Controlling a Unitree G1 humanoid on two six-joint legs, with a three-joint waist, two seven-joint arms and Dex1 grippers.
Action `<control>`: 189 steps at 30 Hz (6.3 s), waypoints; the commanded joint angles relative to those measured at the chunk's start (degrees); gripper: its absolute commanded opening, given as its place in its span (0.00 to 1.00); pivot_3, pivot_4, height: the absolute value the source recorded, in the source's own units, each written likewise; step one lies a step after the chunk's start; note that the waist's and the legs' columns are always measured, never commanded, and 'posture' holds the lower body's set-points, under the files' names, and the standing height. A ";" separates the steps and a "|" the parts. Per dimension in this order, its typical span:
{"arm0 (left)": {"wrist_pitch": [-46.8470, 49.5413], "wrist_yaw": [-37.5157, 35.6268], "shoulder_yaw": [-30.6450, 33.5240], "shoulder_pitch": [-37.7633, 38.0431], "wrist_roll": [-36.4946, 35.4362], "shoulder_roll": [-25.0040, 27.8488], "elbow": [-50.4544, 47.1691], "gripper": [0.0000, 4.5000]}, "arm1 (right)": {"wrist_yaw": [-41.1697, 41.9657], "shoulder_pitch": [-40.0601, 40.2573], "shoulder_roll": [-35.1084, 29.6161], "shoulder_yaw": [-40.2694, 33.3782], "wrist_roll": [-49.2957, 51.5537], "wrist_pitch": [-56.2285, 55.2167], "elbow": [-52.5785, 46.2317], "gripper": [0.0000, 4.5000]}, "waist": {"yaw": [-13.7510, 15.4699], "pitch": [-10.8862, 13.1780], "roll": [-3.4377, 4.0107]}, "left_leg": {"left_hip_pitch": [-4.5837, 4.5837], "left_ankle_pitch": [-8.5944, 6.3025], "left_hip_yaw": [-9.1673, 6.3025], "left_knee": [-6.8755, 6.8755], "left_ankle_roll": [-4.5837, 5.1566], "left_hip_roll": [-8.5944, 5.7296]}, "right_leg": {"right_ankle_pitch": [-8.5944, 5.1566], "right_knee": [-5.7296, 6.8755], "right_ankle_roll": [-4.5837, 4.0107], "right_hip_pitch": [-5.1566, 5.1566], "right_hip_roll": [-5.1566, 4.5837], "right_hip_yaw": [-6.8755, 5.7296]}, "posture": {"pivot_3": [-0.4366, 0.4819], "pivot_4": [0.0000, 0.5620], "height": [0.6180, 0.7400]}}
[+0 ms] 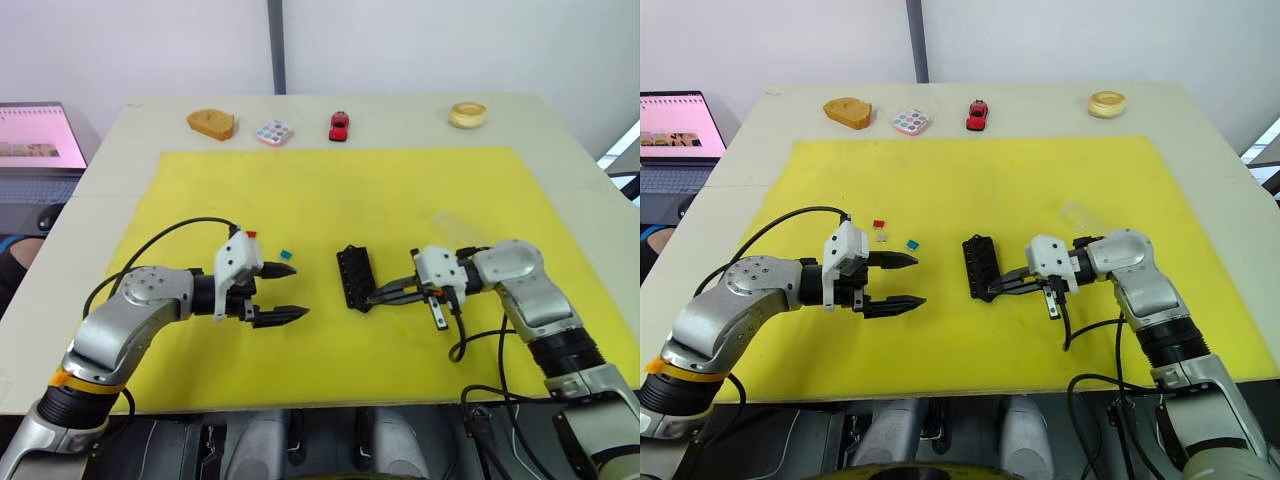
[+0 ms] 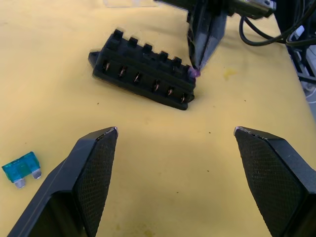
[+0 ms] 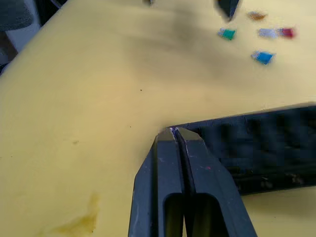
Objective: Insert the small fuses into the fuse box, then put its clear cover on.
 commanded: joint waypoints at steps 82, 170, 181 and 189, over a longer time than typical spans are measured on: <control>0.63 -2.77 1.88 2.28 -0.76 1.01 -3.54 0.89 | -14.00 -0.59 -5.63 -12.85 19.49 39.50 -21.24 0.01 | 0.29 0.11 0.08 | -0.29 -0.04 0.09 -0.03 0.05 0.05 | 0.04 -0.12 -0.14 -0.30 -0.01 0.05 | 0.48 0.27 1.00; 2.34 -2.92 2.27 3.32 -1.72 1.75 -5.62 0.89 | -3.81 -3.05 -2.81 -0.28 -2.98 7.61 -8.52 0.01 | 0.16 0.12 0.08 | -0.27 -0.03 0.29 0.06 0.04 0.07 | 0.16 -0.09 0.01 -0.31 -0.01 0.00 | 0.48 0.27 1.00; 2.24 -2.86 2.02 2.92 -1.71 1.54 -5.15 0.89 | -4.13 -3.49 -3.52 -4.12 1.68 11.08 -10.75 0.41 | 0.19 0.12 0.08 | -0.28 -0.03 0.30 0.06 0.05 0.06 | 0.16 -0.09 0.01 -0.32 -0.03 0.00 | 0.48 0.27 1.00; 2.69 -3.36 2.18 1.96 -1.97 1.93 -5.07 0.89 | -6.03 -3.11 -3.11 -6.97 7.83 22.03 -14.61 0.41 | 0.21 0.12 0.08 | -0.28 -0.03 0.29 0.05 0.05 0.07 | 0.16 -0.09 0.01 -0.33 -0.04 0.01 | 0.48 0.27 1.00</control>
